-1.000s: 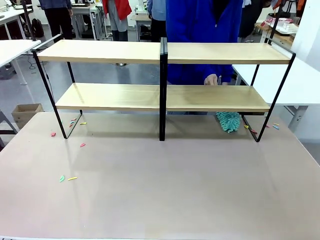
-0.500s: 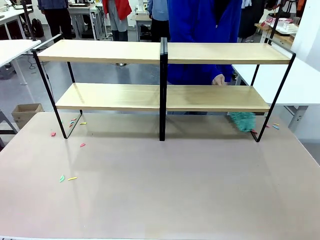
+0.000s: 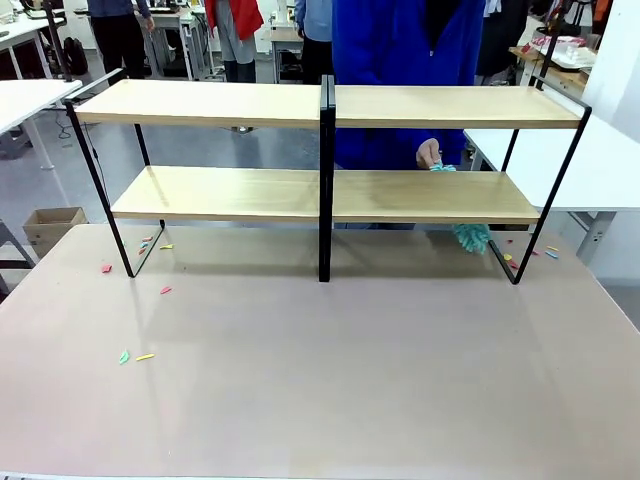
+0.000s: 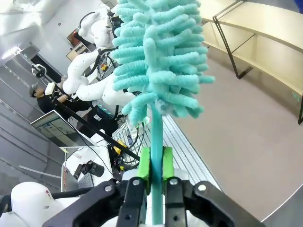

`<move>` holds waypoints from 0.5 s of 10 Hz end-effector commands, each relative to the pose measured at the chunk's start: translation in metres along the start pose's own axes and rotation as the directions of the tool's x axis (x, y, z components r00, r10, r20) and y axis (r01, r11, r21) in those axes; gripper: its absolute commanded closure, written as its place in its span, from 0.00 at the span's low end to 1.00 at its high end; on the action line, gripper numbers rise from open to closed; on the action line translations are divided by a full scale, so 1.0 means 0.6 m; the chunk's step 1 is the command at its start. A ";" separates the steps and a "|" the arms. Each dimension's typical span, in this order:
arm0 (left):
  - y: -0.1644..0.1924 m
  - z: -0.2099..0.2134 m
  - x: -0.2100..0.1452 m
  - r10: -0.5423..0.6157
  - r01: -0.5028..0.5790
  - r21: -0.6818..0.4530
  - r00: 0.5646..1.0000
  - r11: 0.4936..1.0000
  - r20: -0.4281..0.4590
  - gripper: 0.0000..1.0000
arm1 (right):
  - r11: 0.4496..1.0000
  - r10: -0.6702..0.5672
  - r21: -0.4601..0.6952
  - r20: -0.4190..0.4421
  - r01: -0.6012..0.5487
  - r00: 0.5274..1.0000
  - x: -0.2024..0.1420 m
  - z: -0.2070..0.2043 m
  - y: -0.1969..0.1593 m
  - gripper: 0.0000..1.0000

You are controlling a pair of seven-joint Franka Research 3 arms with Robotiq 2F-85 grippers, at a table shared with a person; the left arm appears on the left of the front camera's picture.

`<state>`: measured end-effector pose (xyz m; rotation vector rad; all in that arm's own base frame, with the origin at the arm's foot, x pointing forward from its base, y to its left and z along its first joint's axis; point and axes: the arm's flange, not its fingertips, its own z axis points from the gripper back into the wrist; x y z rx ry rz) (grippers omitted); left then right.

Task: Clean the shelves.
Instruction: Clean another randomly selected level of the Shelf with the Duster, then place the Duster on the table.

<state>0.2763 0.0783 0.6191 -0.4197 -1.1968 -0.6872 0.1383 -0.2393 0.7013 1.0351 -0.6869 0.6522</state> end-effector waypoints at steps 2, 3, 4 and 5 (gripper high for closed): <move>0.001 -0.001 -0.001 -0.004 0.004 -0.007 1.000 1.000 0.006 0.00 | 1.000 0.011 0.005 0.013 -0.011 1.000 0.003 0.004 0.005 0.88; 0.001 -0.001 -0.001 -0.004 0.004 -0.007 1.000 1.000 0.006 0.00 | 1.000 0.011 0.005 0.013 -0.011 1.000 0.003 0.004 0.005 0.88; 0.001 -0.001 -0.001 -0.004 0.004 -0.007 1.000 1.000 0.006 0.00 | 1.000 0.011 0.005 0.013 -0.011 1.000 0.003 0.004 0.005 0.88; 0.001 -0.001 -0.001 -0.004 0.004 -0.007 1.000 1.000 0.006 0.00 | 1.000 0.011 0.005 0.013 -0.011 1.000 0.003 0.004 0.005 0.88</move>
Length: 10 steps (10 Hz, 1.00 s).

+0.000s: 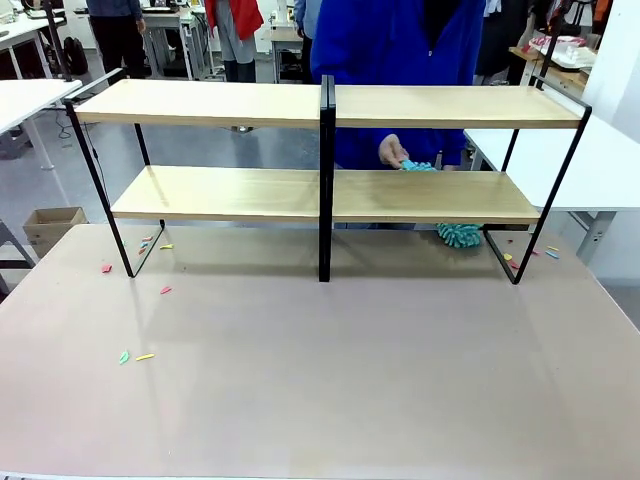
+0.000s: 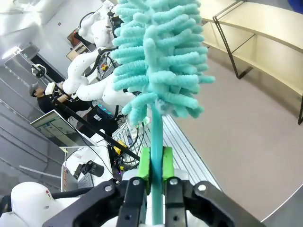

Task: Clean the shelves.
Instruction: Place the Duster on the table.

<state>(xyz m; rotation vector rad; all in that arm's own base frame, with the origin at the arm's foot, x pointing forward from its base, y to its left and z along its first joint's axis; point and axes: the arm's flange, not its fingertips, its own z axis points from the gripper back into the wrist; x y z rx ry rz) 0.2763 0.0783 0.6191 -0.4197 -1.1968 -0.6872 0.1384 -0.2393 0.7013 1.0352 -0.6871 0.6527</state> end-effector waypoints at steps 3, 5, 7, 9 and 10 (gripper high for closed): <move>0.001 -0.001 -0.001 -0.004 0.004 -0.007 1.000 1.000 0.006 0.00 | 1.000 0.010 0.005 0.013 -0.010 1.000 0.003 0.004 0.005 0.88; 0.000 0.000 0.000 0.000 0.000 0.000 1.000 1.000 0.000 0.00 | 1.000 0.000 0.000 0.000 0.000 1.000 0.000 0.000 0.000 0.88; -0.033 -0.077 0.008 -0.049 0.005 -0.383 0.993 0.924 -0.107 0.00 | 0.969 -0.087 0.192 -0.334 0.158 0.939 -0.011 -0.060 -0.051 0.88; -0.082 -0.158 -0.046 -0.079 -0.031 -0.426 0.968 0.904 -0.238 0.00 | 0.959 -0.117 0.167 -0.502 0.229 0.857 -0.059 -0.143 -0.098 0.88; -0.113 -0.203 -0.086 -0.064 -0.095 -0.502 0.955 0.860 -0.289 0.00 | 0.949 -0.112 0.184 -0.564 0.256 0.818 -0.088 -0.196 -0.120 0.88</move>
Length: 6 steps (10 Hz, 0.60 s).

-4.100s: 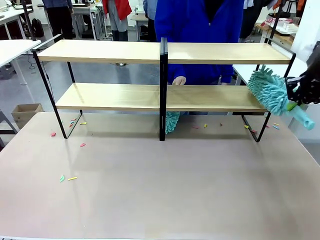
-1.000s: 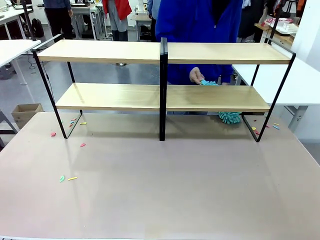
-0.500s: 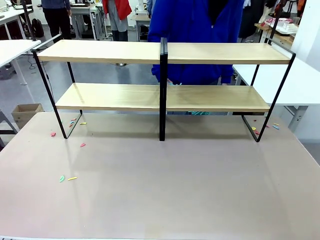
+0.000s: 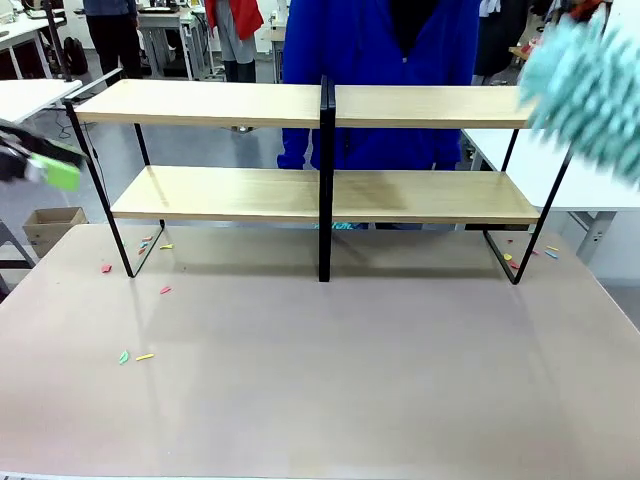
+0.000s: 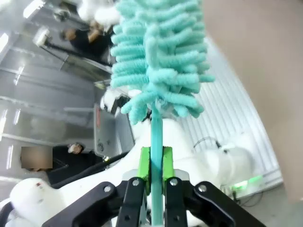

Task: Clean the shelves.
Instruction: Place the Duster on the table.

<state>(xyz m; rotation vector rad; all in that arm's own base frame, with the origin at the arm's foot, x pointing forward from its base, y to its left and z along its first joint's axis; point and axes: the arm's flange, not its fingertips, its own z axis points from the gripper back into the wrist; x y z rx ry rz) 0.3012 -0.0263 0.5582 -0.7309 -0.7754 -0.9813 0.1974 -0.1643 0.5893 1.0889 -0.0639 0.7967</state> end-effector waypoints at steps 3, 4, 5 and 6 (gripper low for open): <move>0.015 -0.171 -0.119 0.087 -0.100 -0.112 0.989 0.989 -0.120 0.00 | 0.989 -0.148 -0.024 -0.171 0.146 0.974 -0.003 -0.124 -0.091 0.88; 0.014 -0.218 -0.160 0.131 -0.145 -0.122 0.985 0.982 -0.115 0.00 | 0.978 -0.206 -0.044 -0.199 0.202 0.958 0.008 -0.157 -0.136 0.88; 0.021 -0.242 -0.190 0.150 -0.162 -0.082 0.978 0.983 -0.143 0.00 | 0.965 -0.262 -0.086 -0.211 0.249 0.942 0.014 -0.179 -0.170 0.88; 0.027 -0.249 -0.206 0.168 -0.185 -0.088 0.971 0.979 -0.170 0.00 | 0.964 -0.265 -0.064 -0.225 0.257 0.938 0.020 -0.194 -0.185 0.88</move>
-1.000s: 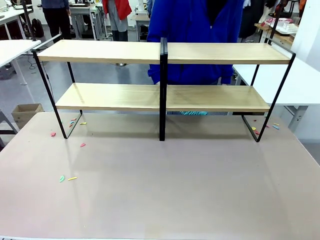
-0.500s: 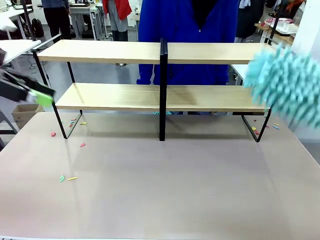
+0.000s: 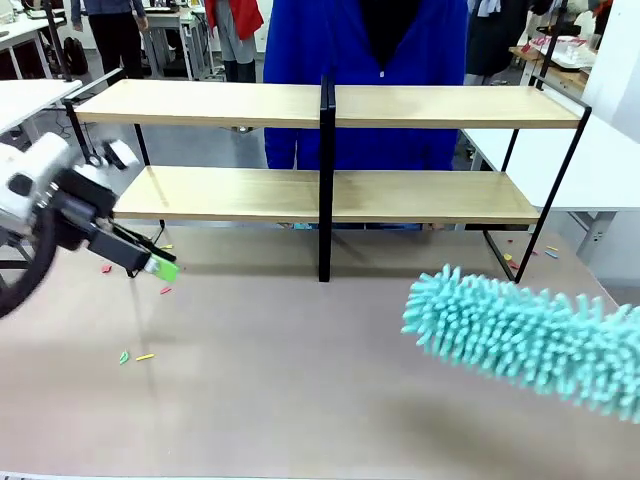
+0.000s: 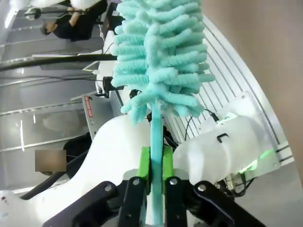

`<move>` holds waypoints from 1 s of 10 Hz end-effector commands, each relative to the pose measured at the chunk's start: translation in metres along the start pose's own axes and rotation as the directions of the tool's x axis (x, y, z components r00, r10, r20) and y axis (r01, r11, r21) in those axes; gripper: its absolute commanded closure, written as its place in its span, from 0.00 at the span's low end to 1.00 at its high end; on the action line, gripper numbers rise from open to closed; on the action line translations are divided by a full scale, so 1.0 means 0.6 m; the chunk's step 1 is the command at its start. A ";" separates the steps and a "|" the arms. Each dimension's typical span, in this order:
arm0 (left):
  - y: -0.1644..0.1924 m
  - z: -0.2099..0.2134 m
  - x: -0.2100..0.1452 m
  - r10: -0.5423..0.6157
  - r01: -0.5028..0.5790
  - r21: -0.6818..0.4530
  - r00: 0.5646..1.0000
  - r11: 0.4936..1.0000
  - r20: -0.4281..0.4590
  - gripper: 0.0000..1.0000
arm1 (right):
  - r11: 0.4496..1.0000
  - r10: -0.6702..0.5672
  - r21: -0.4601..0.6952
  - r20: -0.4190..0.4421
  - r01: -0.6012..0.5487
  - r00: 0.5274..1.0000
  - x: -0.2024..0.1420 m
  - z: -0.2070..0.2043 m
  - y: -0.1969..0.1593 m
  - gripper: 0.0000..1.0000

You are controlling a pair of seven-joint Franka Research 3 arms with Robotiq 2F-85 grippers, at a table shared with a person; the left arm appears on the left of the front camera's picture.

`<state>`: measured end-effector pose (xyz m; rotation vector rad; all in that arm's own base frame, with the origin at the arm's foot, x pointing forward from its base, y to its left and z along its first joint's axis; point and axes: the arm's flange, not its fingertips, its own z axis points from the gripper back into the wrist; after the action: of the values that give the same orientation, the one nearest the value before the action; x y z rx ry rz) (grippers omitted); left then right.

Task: Clean the shelves.
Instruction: Place the Duster on the table.

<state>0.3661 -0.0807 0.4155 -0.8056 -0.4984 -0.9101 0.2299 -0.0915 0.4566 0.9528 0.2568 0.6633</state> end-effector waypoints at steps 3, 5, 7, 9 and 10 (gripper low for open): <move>-0.048 -0.070 -0.110 0.153 -0.159 -0.011 0.967 0.987 -0.204 0.00 | 0.999 -0.041 -0.032 0.030 0.042 0.999 0.025 0.002 -0.064 0.88; 0.026 -0.053 -0.037 0.098 -0.100 -0.035 0.994 0.994 -0.046 0.00 | 0.996 -0.055 -0.058 0.097 0.061 0.994 0.030 0.018 -0.092 0.88; 0.043 -0.089 -0.064 0.202 -0.207 -0.086 0.977 0.974 -0.065 0.00 | 0.994 -0.066 -0.082 0.094 0.074 0.993 0.054 0.001 -0.110 0.88; 0.047 -0.099 -0.093 0.336 -0.328 -0.127 0.941 0.936 0.043 0.00 | 0.990 -0.082 -0.111 0.083 0.091 0.993 0.077 -0.022 -0.124 0.88; 0.053 -0.090 -0.099 0.380 -0.368 -0.111 0.917 0.923 0.121 0.00 | 0.992 -0.072 -0.102 0.076 0.079 0.995 0.085 -0.025 -0.127 0.88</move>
<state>0.3737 -0.0840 0.3342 -0.9753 -0.3292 -0.5871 0.2894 -0.0858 0.3943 0.8500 0.2150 0.5528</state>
